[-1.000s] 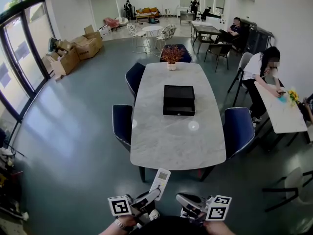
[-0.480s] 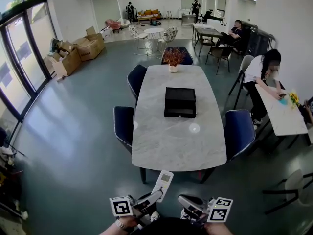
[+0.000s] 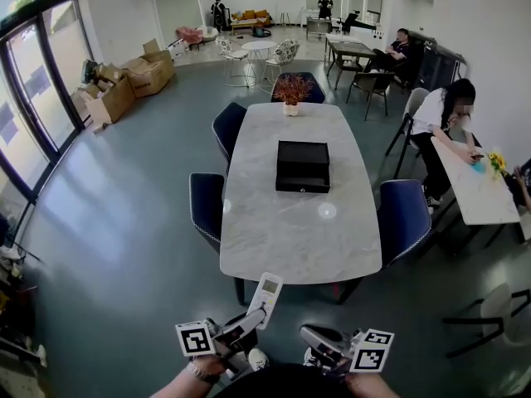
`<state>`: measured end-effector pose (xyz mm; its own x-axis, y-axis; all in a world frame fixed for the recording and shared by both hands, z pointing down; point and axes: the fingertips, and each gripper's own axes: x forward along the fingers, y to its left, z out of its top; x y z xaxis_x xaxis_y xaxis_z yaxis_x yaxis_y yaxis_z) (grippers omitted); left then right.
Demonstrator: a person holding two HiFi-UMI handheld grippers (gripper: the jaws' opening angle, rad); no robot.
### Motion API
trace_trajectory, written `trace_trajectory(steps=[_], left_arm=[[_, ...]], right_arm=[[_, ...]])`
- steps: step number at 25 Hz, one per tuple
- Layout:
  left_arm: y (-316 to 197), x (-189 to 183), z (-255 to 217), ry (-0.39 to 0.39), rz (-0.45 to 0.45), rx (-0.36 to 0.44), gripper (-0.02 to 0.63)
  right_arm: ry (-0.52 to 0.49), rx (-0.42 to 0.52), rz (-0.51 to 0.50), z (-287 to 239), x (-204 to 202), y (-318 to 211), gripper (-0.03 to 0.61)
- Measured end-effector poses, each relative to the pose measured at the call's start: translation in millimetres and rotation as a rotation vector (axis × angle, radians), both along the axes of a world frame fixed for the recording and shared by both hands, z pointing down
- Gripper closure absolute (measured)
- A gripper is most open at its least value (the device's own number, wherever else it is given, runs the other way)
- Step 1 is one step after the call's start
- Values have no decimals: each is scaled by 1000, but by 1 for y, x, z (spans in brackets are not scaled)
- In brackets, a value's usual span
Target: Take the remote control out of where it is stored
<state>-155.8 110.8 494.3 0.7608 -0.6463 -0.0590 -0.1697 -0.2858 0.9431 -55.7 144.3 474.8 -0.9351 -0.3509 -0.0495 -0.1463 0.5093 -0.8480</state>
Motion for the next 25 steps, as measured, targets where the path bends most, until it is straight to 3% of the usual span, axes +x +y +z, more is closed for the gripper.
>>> trace_trajectory(steps=[8,25], left_arm=[[9,17,13,6,46,-31,502],[5,19,10,10,35,-39,502]], right_arm=[[9,3,14,3,2,-4,569],[10,0,13,4,5,-6,569]])
